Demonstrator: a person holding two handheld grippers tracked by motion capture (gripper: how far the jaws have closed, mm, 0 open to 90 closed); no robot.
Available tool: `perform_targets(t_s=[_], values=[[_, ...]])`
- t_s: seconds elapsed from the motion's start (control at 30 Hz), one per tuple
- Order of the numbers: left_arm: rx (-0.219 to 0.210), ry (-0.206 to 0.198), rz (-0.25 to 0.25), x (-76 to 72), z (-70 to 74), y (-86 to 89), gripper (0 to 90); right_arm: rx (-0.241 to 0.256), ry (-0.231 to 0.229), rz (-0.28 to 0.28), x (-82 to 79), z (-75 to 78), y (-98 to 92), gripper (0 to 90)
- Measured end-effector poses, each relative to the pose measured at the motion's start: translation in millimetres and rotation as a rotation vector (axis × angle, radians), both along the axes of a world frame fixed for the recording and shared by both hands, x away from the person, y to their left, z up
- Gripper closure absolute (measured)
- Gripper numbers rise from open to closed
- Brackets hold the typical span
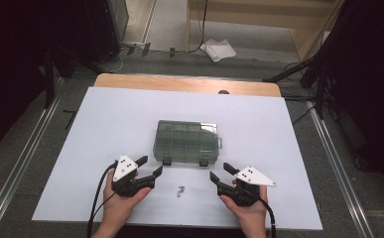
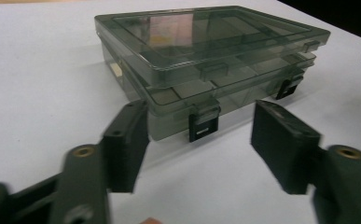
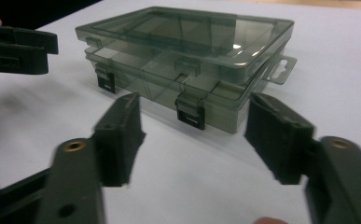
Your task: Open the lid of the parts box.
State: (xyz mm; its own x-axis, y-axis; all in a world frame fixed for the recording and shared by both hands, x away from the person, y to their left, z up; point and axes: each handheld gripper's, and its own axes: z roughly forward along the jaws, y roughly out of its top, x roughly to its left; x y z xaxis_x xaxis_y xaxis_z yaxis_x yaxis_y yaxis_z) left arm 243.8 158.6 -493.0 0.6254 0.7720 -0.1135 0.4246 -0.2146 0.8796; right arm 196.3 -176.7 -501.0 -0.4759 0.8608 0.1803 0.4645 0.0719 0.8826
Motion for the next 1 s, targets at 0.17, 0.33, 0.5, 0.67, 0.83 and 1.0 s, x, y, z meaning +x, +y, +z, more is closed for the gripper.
perform_targets(t_s=[0.17,0.33,0.5,0.67,0.83,1.0], values=[[0.004,0.009,-0.002,5.9,-1.1,0.2,65.9,-0.038,0.036,0.001,9.9,-1.5,5.0,80.1],[0.011,0.016,-0.015,11.3,-2.2,-2.1,87.7,-0.048,0.084,-0.008,21.7,-0.8,4.7,90.0],[0.012,0.035,-0.025,16.8,-3.5,-3.6,89.3,-0.057,0.121,-0.029,29.9,-4.0,3.4,90.0],[0.011,0.045,-0.021,21.3,-3.3,-3.4,89.3,-0.068,0.131,-0.038,38.8,-6.3,3.0,90.0],[0.017,0.04,-0.025,23.8,-2.6,-2.9,89.3,-0.063,0.125,-0.032,41.6,-2.9,4.9,90.0],[0.015,0.039,-0.012,25.5,-0.5,-1.9,89.3,-0.061,0.11,-0.029,42.5,1.8,2.8,90.0]])
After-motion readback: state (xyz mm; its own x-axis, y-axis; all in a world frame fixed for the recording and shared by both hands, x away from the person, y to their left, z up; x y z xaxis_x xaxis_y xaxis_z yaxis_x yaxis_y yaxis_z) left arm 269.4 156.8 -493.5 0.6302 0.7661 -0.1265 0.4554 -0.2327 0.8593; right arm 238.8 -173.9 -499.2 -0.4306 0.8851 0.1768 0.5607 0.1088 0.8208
